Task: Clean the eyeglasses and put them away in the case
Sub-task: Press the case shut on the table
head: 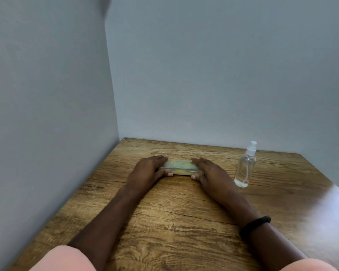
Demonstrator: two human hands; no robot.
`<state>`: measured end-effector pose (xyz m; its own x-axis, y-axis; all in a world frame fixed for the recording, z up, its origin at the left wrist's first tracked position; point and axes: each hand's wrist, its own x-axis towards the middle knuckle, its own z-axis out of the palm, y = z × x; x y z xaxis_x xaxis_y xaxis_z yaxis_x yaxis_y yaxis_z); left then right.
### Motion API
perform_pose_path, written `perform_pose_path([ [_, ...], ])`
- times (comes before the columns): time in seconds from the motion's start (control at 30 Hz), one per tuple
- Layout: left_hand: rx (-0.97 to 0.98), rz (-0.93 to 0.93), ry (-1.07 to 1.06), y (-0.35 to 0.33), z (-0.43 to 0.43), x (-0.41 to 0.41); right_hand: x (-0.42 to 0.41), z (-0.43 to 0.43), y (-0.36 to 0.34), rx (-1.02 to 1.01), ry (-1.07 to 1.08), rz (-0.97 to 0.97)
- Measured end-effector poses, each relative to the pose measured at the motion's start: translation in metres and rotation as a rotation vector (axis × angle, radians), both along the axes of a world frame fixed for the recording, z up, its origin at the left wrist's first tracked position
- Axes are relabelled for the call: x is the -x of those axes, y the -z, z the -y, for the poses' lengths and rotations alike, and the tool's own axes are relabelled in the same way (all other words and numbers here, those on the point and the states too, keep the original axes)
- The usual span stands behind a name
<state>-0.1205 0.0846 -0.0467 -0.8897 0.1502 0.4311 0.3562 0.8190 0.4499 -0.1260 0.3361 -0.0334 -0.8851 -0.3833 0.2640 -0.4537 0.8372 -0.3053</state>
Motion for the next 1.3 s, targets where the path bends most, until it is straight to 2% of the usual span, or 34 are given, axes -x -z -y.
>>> perform_pose_path([
  [0.07, -0.01, 0.0, 0.004, 0.0, -0.001, 0.002, -0.01, 0.001, -0.008, 0.03, -0.004, -0.121],
  [0.13, -0.015, 0.0, 0.013, 0.0, -0.001, 0.003, -0.021, 0.0, -0.023, 0.108, -0.031, -0.427],
  [0.23, -0.004, -0.019, 0.031, 0.0, -0.004, 0.005, -0.034, -0.016, -0.049, 0.338, 0.007, -0.852],
  [0.33, 0.01, -0.053, 0.048, 0.001, -0.007, 0.005, -0.04, -0.046, -0.057, 0.52, 0.112, -1.022],
  [0.4, 0.011, -0.054, 0.047, 0.002, -0.01, 0.004, -0.04, -0.065, -0.052, 0.582, 0.223, -0.985],
  [0.47, 0.015, -0.051, 0.039, 0.003, -0.01, 0.005, -0.038, -0.081, -0.038, 0.612, 0.309, -0.853],
  [0.63, 0.019, -0.066, 0.039, 0.003, -0.011, 0.004, -0.038, -0.094, 0.001, 0.618, 0.429, -0.233],
  [0.7, 0.018, -0.06, 0.032, 0.003, -0.01, 0.004, -0.033, -0.088, 0.011, 0.509, 0.439, -0.128],
  [0.77, 0.017, -0.06, 0.029, 0.003, -0.01, 0.004, -0.028, -0.083, 0.015, 0.417, 0.48, -0.087],
  [0.97, 0.009, -0.087, 0.057, 0.003, -0.011, 0.004, -0.02, -0.08, 0.018, 0.386, 0.538, -0.058],
  [1.3, -0.005, -0.108, 0.066, 0.001, -0.019, 0.0, -0.01, -0.043, 0.018, 0.345, 0.432, -0.072],
])
